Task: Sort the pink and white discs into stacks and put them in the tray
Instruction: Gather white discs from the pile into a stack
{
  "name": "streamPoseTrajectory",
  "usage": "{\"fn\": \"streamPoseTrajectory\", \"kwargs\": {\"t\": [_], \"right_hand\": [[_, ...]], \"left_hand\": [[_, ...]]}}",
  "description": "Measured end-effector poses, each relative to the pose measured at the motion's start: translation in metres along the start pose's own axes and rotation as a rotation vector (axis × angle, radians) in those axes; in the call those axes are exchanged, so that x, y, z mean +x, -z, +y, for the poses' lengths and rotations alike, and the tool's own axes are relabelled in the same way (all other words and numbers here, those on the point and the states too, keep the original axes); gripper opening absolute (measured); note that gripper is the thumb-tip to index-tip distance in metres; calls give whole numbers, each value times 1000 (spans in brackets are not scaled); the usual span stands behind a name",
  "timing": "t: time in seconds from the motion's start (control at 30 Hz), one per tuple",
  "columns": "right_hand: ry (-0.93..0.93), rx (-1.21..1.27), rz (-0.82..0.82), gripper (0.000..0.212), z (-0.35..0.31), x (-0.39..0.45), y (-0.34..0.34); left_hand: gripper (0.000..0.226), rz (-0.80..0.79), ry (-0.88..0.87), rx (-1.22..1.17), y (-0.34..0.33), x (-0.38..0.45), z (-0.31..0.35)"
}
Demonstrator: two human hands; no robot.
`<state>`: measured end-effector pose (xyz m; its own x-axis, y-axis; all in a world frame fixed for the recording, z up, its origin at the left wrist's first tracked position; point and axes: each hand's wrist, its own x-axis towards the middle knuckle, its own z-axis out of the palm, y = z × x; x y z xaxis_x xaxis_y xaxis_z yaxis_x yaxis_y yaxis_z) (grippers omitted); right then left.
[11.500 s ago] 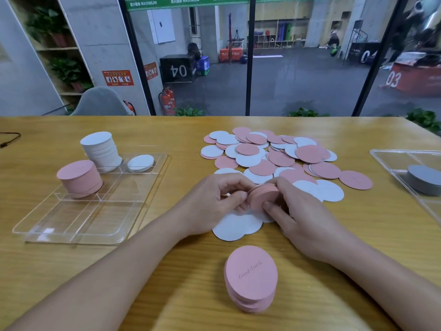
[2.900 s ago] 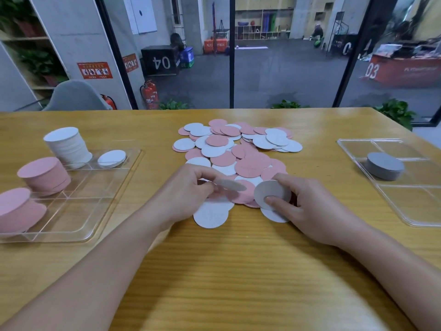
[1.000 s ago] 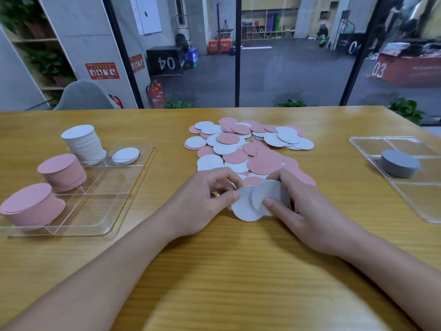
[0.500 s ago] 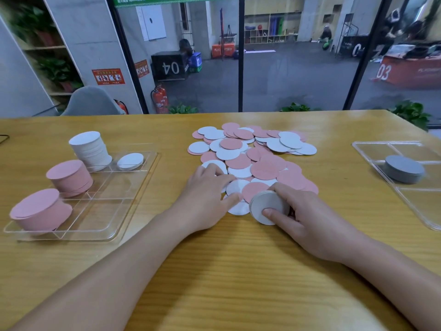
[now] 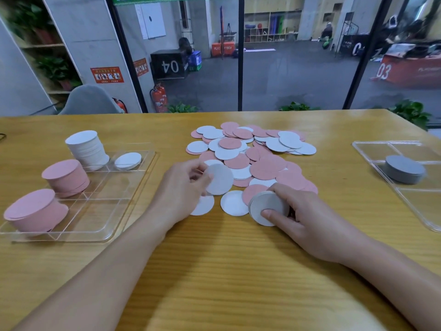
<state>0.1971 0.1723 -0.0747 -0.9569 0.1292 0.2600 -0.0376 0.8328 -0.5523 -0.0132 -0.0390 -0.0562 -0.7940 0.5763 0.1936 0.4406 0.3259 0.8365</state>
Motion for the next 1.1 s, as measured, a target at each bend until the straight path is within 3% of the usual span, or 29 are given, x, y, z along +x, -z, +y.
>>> {"fn": "streamPoseTrajectory", "kwargs": {"t": [0.13,0.2,0.33,0.57,0.9,1.03,1.1], "right_hand": [[-7,8,3,21,-1,0,0],[-15,17,2,24,-2,-1,0],[-22,35,1,28,-4,-2,1],[-31,32,12,23,-6,-3,1],[11,0,16,5,-8,-4,-1],[10,-14,16,16,-3,-3,-4],[2,-8,7,19,-3,-3,-3]], "left_hand": [[29,-44,45,-282,9,-3,5],[10,-97,25,-240,8,-6,6],[30,-192,16,-216,3,-11,5],[7,-229,-128,-211,-1,-12,9],[16,-459,-222,-293,-22,-21,14],[26,-400,-245,-237,-22,-21,10],[26,-294,-288,-47,-13,-18,8]]}}
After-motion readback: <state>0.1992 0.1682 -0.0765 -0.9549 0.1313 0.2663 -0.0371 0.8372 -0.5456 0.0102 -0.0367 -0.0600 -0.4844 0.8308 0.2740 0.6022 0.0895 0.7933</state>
